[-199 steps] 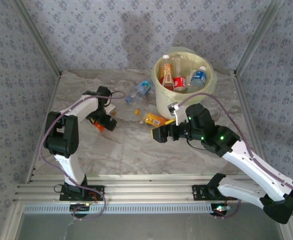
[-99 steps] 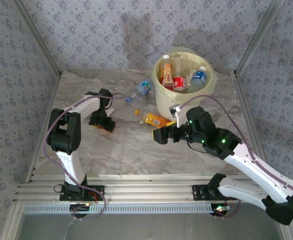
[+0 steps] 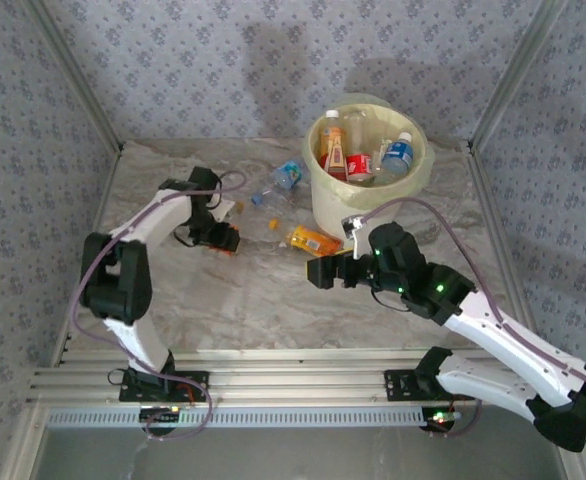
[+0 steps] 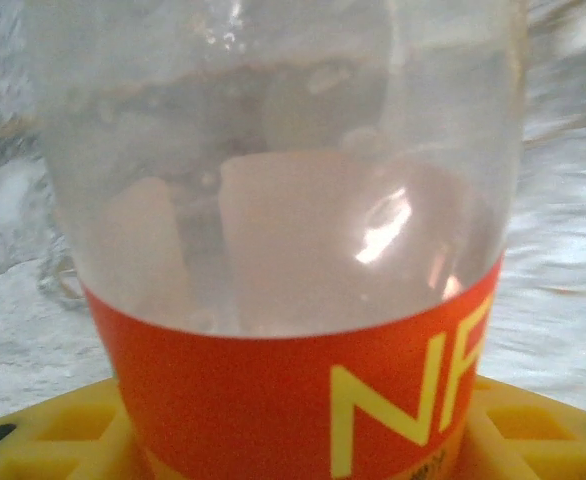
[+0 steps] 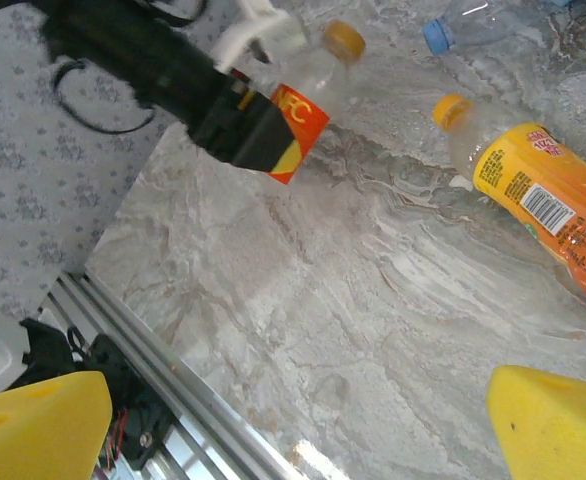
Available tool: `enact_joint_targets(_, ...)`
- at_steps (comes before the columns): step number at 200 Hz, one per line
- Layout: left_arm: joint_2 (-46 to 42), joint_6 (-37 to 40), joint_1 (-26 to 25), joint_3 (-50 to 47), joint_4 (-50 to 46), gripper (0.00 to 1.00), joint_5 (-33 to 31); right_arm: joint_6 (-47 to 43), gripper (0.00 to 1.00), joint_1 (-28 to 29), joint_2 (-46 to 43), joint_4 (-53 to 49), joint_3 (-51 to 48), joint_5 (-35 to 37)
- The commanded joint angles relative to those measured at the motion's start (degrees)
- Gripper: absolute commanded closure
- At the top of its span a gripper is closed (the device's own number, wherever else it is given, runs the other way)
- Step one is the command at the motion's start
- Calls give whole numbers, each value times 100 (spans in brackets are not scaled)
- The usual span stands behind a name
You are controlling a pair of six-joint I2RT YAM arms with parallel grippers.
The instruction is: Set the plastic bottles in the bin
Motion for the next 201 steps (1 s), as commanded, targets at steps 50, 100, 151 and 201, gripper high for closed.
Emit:
enact_joint_targets(50,-1893,-564,-899,-755,2503,49,3595,873,1,-101,191,1329,59,387)
enact_joint_targets(100,-1846,-691,-1602,-372,3108,49,4574,662,1,-383,448,1488,742,-259)
enact_joint_targets(151,-1930,-798,-1913,-606,3636,49,4935,565,7,-493,626,1419,1059,-519)
enact_joint_targets(201,-1968,-518,-1976,-476,3310,49,4944,567,22,-517,769,1451,1081,-694)
